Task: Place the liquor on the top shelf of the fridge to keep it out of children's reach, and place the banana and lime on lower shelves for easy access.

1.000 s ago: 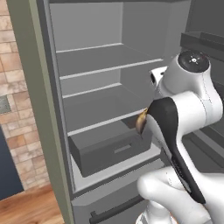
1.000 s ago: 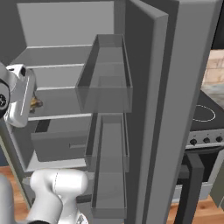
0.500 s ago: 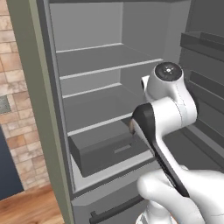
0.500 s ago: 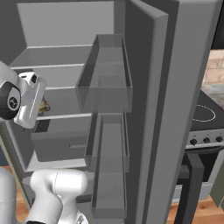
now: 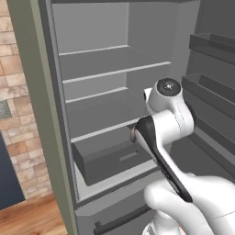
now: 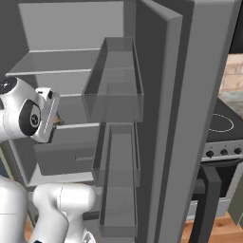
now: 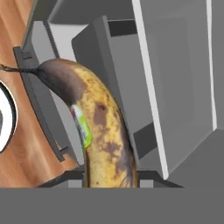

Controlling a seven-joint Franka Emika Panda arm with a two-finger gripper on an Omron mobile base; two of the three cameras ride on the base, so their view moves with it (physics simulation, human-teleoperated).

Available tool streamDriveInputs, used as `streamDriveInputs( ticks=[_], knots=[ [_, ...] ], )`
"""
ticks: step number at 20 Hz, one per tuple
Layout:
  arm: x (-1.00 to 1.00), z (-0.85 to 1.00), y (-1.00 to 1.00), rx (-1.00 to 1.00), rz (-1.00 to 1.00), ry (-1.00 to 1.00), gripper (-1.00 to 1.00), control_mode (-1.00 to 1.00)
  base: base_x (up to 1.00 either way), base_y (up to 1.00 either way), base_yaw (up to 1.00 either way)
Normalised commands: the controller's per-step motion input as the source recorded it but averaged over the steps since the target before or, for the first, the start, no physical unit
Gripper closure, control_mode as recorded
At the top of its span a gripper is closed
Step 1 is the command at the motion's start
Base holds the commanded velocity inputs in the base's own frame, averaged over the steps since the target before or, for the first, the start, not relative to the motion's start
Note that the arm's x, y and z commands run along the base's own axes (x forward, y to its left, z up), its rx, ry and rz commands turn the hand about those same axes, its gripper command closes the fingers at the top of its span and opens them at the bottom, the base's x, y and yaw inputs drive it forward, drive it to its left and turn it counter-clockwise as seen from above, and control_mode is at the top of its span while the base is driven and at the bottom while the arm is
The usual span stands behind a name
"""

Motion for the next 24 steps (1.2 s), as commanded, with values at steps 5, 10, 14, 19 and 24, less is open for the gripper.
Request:
streamDriveInputs(
  ticks=[5,10,14,19,24],
  knots=[
    [0.54,-0.25,0.00,0.10,0.00,0.00,1.00,-1.00,0.00,0.00,0.00],
    [0.61,-0.07,0.00,0.08,-0.03,0.00,1.00,-1.00,0.00,0.00,0.00],
    [0.60,-0.11,0.00,0.04,-0.04,0.00,1.00,-1.00,0.00,0.00,0.00],
    [0.50,-0.20,0.00,0.04,0.00,0.00,1.00,-1.00,0.00,0.00,0.00],
    [0.51,-0.20,0.04,0.04,0.00,0.00,1.00,-1.00,0.00,0.00,0.00]
  ],
)
